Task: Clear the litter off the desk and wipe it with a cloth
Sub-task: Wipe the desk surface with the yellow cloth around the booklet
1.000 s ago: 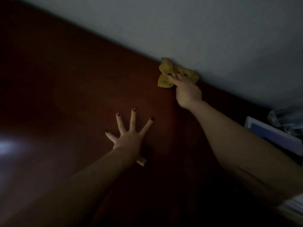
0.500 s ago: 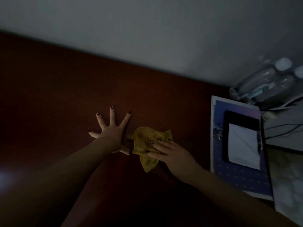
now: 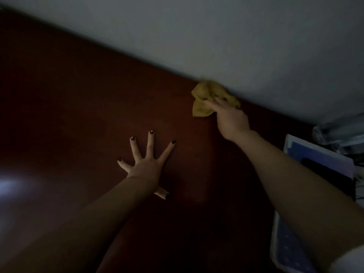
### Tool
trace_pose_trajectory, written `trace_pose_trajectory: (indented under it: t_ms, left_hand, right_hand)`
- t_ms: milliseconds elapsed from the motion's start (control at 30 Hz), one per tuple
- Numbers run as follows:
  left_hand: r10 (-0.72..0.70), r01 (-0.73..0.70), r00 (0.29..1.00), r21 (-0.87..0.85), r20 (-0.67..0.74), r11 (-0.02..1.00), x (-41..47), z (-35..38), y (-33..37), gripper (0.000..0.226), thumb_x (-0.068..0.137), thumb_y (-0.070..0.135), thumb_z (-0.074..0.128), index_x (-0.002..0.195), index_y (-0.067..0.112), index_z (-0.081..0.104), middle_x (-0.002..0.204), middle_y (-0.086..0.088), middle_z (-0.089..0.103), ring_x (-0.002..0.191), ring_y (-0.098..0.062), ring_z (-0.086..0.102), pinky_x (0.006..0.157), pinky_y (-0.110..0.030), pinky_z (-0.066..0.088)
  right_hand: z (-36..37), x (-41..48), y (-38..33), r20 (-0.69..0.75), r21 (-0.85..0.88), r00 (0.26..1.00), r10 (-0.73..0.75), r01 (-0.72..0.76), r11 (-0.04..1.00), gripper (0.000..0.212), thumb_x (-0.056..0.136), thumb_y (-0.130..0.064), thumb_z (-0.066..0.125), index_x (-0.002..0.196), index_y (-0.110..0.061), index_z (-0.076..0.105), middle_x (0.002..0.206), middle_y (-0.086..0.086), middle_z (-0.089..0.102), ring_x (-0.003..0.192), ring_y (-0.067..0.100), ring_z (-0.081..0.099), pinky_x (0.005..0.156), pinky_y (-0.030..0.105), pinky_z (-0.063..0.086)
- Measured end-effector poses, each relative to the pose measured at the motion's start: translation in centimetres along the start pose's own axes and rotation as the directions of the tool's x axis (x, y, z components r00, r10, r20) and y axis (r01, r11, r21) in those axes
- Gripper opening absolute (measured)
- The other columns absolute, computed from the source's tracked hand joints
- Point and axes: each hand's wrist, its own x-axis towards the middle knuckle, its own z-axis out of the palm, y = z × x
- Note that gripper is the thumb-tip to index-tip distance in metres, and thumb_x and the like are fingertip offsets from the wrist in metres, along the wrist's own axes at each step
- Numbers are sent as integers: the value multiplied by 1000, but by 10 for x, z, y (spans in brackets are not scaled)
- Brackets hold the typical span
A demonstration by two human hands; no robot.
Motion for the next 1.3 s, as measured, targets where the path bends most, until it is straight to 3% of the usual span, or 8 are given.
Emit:
trace_pose_trajectory:
  t_ms: [233,500,600,700,867,967,1067,1300]
  left_hand:
    - [21,-21,1000,-13,12,1000,-3,-3,2,139,56,55,81,125,53,-40,132,-3,-58,126,-50,-40,97,-78,13]
    - [47,-47,999,-18,-11,999,-12,-7,3,138,53,58,81,127,57,-35,136,-1,-55,129,-48,-38,97,-78,14]
    - [59,-59,998,-20,-29,998,-14,-7,2,138,52,59,81,128,58,-33,137,0,-54,130,-48,-36,96,-78,15]
    - [64,-65,997,-34,-31,997,-12,-7,0,138,50,60,81,127,58,-33,137,1,-54,130,-47,-36,97,-78,15]
    - [73,-75,997,-54,-39,996,-10,-5,-3,138,49,60,82,126,59,-33,137,2,-53,130,-46,-37,97,-78,14]
    - [66,-68,997,-63,-37,996,-9,-4,-4,138,50,58,82,126,59,-33,136,3,-55,130,-46,-38,97,-77,15]
    - [56,-58,998,-66,-29,996,-8,-5,-3,138,50,57,82,125,59,-34,134,3,-56,129,-45,-39,98,-77,14]
    - [42,-44,999,-64,-34,997,-7,-1,-4,139,49,58,82,120,62,-37,132,4,-58,128,-45,-41,96,-78,14]
  right_hand:
    - [6,6,-5,-83,54,995,53,-48,997,59,93,0,32,144,-31,34,155,4,26,140,26,26,107,39,29]
    - [38,-161,1,-54,56,996,-71,74,996,60,91,3,42,140,-31,41,150,3,35,138,23,33,110,39,30]
    - [42,-222,2,-59,24,993,-106,107,994,64,73,12,67,127,-20,59,134,12,54,119,34,55,89,50,51]
    - [45,-250,2,-19,-46,996,-88,87,995,74,64,9,74,129,-23,58,133,13,55,113,34,60,81,48,55]
    - [33,-197,20,63,-33,998,29,-27,999,66,97,-1,31,145,-40,7,158,11,11,142,29,22,108,40,30]
    - [22,-141,40,28,-64,989,144,-142,988,68,96,0,29,148,-40,8,158,15,8,141,34,21,104,45,39]
    - [7,-73,60,49,-121,972,228,-221,968,66,95,-3,30,149,-36,12,157,16,10,139,37,21,111,45,27]
    - [-6,-26,83,53,-108,974,219,-212,971,67,93,-3,35,150,-29,13,158,8,10,142,31,18,115,41,19]
